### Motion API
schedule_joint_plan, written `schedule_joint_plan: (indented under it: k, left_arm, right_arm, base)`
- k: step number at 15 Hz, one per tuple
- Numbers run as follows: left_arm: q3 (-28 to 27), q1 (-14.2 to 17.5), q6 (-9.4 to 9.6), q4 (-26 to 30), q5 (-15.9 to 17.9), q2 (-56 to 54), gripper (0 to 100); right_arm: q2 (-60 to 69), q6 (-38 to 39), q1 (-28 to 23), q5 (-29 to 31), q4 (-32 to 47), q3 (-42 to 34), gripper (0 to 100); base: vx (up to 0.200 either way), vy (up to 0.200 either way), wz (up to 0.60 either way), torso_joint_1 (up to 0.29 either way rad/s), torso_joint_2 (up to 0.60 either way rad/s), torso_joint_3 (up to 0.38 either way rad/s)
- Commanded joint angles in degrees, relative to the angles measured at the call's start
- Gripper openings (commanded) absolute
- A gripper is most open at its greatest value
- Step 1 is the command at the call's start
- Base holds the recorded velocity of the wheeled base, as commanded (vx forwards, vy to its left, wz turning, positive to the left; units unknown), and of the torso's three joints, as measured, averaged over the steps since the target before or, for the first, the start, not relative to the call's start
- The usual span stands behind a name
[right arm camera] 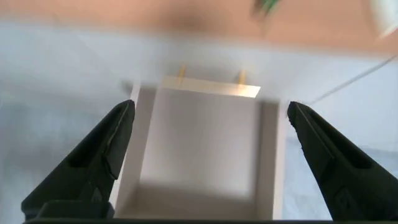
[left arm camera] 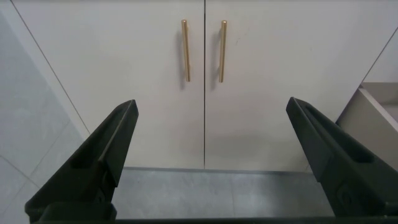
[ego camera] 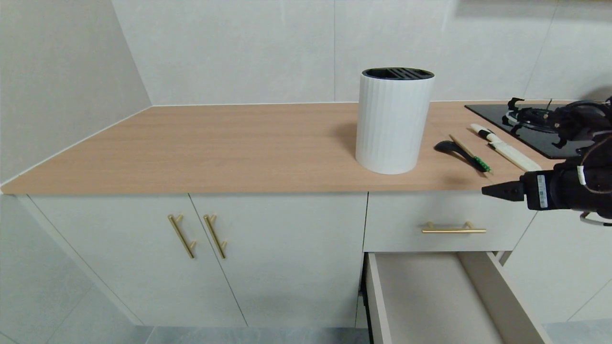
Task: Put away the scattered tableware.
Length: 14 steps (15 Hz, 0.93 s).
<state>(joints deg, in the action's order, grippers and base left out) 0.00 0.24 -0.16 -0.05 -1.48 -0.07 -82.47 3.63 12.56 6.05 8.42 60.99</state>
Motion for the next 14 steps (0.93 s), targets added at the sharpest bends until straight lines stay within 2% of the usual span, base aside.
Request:
schedule_joint_plan:
  k: [1,5,14]
  left_arm:
    - [0.0,0.0,-0.02,0.0,0.0,0.1,100]
    - [0.0,0.0,-0.02,0.0,0.0,0.1,100]
    - [0.0,0.0,-0.02,0.0,0.0,0.1,100]
  right_arm:
    - [-8.5,0.1,-2.8,2.6,-0.1,9.5,100]
    - [-17.6,1.0,-6.1,4.1,-0.3,17.3,100]
    - [-22.1,2.7,-6.1,5.6,-2.1,18.3,100]
  base:
    - [0.0,0.0,0.0,0.0,0.0,0.0]
    - [0.0,0.0,0.0,0.0,0.0,0.0]
    - [0.0,0.0,0.0,0.0,0.0,0.0]
